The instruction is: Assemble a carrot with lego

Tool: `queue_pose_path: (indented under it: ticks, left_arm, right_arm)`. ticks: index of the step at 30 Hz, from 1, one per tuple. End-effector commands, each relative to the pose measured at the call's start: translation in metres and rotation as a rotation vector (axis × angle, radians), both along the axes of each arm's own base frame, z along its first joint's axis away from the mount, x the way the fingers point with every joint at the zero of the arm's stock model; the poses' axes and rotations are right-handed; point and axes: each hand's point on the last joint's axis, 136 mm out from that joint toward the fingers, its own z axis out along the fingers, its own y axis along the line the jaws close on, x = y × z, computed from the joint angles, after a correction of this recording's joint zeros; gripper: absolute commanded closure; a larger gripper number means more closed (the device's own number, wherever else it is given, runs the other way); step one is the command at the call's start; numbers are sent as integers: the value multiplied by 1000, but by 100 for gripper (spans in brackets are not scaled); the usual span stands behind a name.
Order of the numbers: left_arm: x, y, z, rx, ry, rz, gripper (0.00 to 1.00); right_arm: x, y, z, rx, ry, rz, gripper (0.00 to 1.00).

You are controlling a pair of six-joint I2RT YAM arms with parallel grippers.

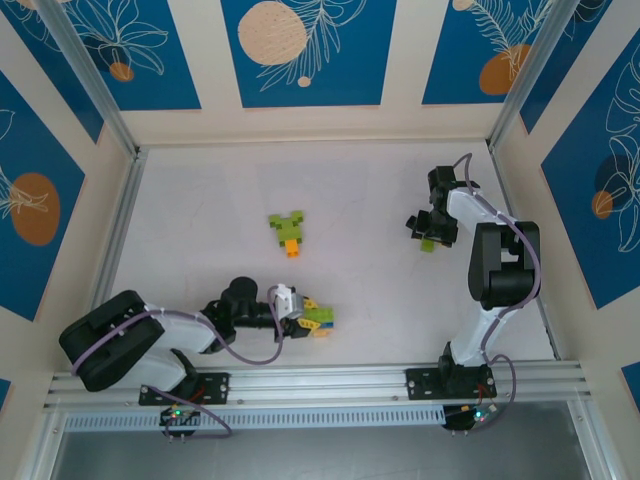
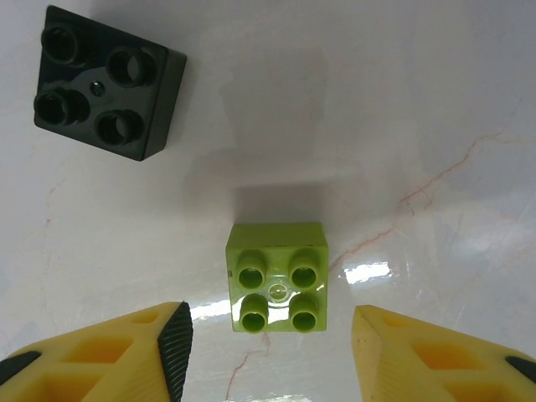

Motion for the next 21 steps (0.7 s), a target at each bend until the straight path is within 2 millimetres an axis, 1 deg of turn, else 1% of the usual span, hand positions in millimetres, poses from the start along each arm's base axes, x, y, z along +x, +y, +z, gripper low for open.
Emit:
queue_pose_path:
  ticks: [1,4,7,10,12,17,21]
  left_arm:
    - [2,-4,6,-14,-19,-31,70]
    - [2,-3,2,2,-24,-31,70]
    - [2,-3,-1,12,-27,-34,70]
    - [1,-3,0,13,-32,-38,70]
    - [2,-4,0,14,-34,-40,71]
    - [2,-4,-1,19,-32,-41,71]
    - [2,-4,-1,19,-33,-39,71]
  right_arm:
    - [-3,0,-5,5,25,17,45]
    - [-3,1,-9,5,33,17,45]
    - [-4,1,-15,10,54,21,48]
    - [-5,0,-19,4,65,21,50]
    - [-4,-1,-19,-1,66,21,50]
    - [-4,-3,-19,-10,64,20,56]
    - [-3,-3,-19,-11,61,19,58]
